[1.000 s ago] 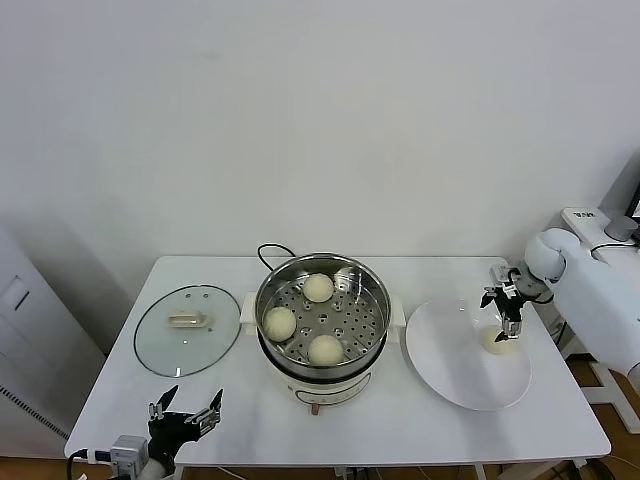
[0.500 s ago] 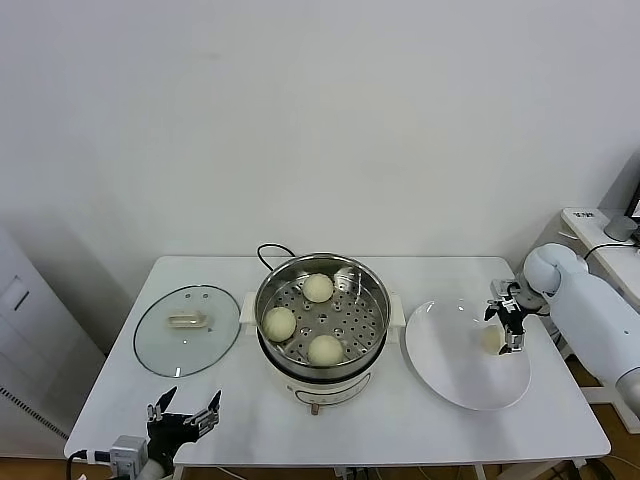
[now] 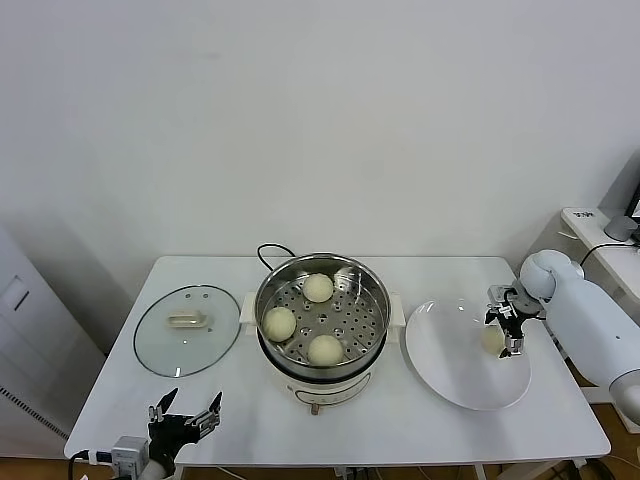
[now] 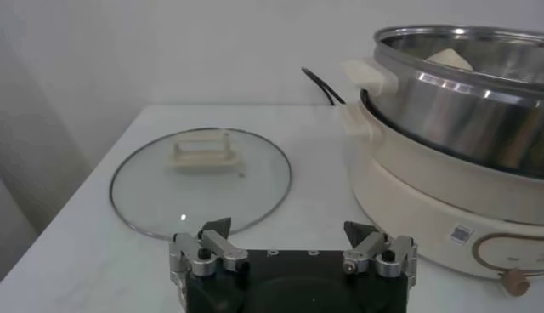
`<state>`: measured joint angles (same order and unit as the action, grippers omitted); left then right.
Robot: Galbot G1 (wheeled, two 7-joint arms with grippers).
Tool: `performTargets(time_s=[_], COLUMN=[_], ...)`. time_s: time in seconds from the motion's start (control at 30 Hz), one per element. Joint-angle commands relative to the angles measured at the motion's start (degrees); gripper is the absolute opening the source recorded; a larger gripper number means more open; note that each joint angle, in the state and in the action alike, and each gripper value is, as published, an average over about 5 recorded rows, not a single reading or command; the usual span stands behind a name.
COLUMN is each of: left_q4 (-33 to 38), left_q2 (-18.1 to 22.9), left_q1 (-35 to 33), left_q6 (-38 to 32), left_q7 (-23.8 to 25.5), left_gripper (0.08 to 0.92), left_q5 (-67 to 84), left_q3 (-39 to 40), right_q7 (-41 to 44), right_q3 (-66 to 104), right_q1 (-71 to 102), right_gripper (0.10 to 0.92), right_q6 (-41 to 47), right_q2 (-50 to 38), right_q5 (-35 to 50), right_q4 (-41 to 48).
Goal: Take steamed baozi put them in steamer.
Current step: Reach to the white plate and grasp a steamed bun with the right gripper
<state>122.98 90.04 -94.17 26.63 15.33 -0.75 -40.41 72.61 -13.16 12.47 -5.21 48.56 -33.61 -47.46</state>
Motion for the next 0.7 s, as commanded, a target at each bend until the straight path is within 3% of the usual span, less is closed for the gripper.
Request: performTargets(time_s=[0.03,0.43,0.7], left_q4=[-0.17,-0.52,-0.86], left_q2=[-0.08,-0.04,0.00], left_q1=[-0.02,0.16,0.32], left_q6=[-0.02,-0.10,-0.16], left_q7=[0.00,0.01,-0.01], left_gripper=[0.823,0.823,0.823], left_q5=[-0.08,-0.16,-0.34], left_q3=[-0.01,0.08,0.28], right_q7=[-1.20,-1.26,-1.23], right_q3=[0.44,0.47,0.22], right_q1=[0.51,-0.03,-0.29], right_gripper=[0.823,0.797,0.579], right_q6=[0.33,0.61,1.15], right_q2=[0.59,0.56,0.08], right_q5=[-1.11,-1.18,0.09], right_q4=[0.10,1.16,0.74])
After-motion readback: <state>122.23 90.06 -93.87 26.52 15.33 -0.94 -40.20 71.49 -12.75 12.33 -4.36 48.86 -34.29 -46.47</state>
